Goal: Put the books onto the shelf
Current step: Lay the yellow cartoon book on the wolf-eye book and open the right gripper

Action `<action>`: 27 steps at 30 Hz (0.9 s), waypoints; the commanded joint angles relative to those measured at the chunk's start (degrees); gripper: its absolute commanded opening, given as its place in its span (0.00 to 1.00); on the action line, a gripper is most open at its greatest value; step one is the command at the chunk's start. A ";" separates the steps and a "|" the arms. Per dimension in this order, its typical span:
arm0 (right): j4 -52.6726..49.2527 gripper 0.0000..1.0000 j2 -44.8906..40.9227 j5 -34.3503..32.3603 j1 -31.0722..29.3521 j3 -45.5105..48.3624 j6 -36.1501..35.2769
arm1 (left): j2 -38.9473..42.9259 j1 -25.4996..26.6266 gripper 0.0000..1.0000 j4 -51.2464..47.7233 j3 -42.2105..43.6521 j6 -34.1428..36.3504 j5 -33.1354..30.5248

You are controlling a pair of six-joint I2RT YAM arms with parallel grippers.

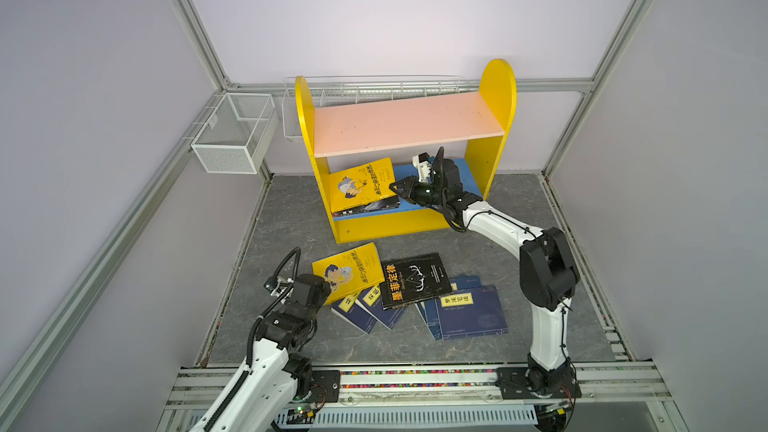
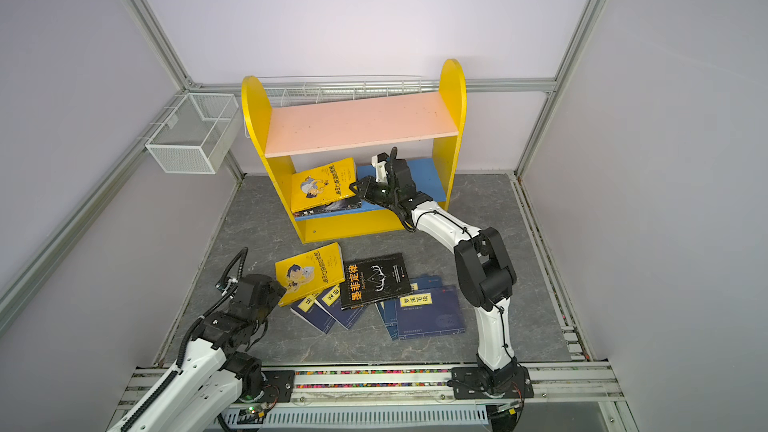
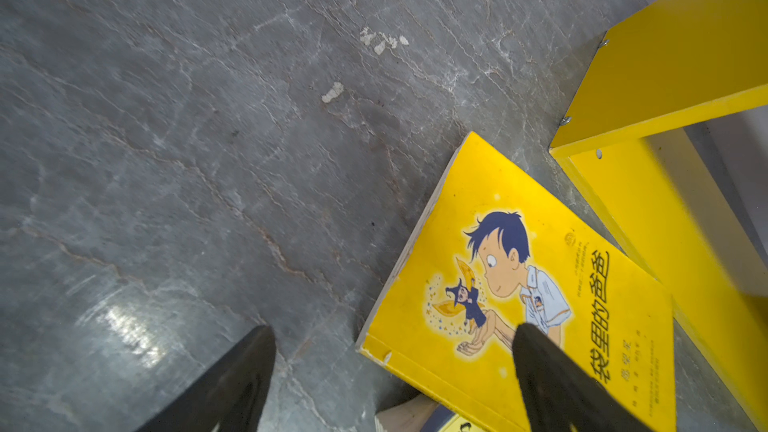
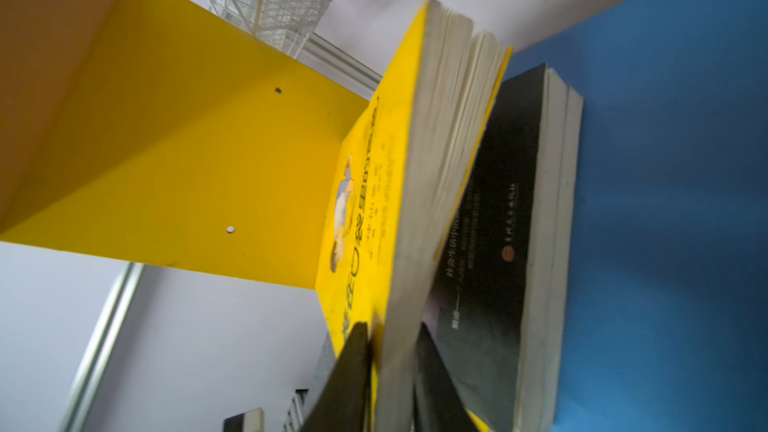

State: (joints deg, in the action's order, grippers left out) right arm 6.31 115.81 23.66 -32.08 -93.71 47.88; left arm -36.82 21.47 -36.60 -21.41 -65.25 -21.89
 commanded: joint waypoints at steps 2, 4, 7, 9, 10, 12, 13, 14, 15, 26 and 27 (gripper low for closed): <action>-10.55 0.40 0.29 -6.00 -2.63 -4.25 -8.09 | 1.12 -0.28 0.90 -1.62 -1.10 0.27 -1.44; -14.92 0.49 0.12 -9.49 -3.04 -6.00 -11.25 | 1.44 -0.29 0.90 -1.64 -1.00 0.34 -1.49; -19.86 0.59 -0.06 -14.18 -3.76 -8.02 -15.21 | 1.57 -0.26 0.90 -1.57 -1.00 0.30 -1.40; -22.51 0.63 0.16 -16.36 -4.05 -9.47 -17.38 | 1.57 -0.24 0.90 -1.41 -0.99 0.42 -1.37; -23.78 0.64 0.37 -17.27 -4.27 -10.32 -18.32 | 1.49 -0.28 0.90 -1.30 -0.99 0.50 -1.36; -25.67 0.67 0.84 -18.56 -4.64 -11.66 -19.83 | 1.40 -0.24 0.90 -1.20 -0.97 0.47 -1.31; -26.41 0.69 1.07 -19.12 -4.72 -12.29 -20.52 | 1.31 -0.28 0.90 -1.03 -0.87 0.54 -1.23; -26.89 0.70 1.24 -19.82 -4.86 -12.67 -20.92 | 1.24 -0.25 0.90 -0.87 -0.86 0.56 -1.14; -26.96 0.71 1.39 -20.14 -5.00 -12.85 -21.44 | 1.18 -0.28 0.90 -0.76 -0.85 0.49 -1.03; -25.47 0.74 -2.83 -15.66 -5.21 -6.95 -31.30 | 1.16 -0.22 0.90 -0.41 -0.70 0.83 -0.76; -25.55 0.74 -3.11 -14.88 -5.25 -6.26 -32.16 | 0.97 -0.23 0.90 -0.30 -0.70 0.93 -0.73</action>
State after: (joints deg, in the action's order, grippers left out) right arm -20.25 116.01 6.28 -36.97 -102.02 20.80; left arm -35.86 21.47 -36.51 -21.41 -64.97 -21.85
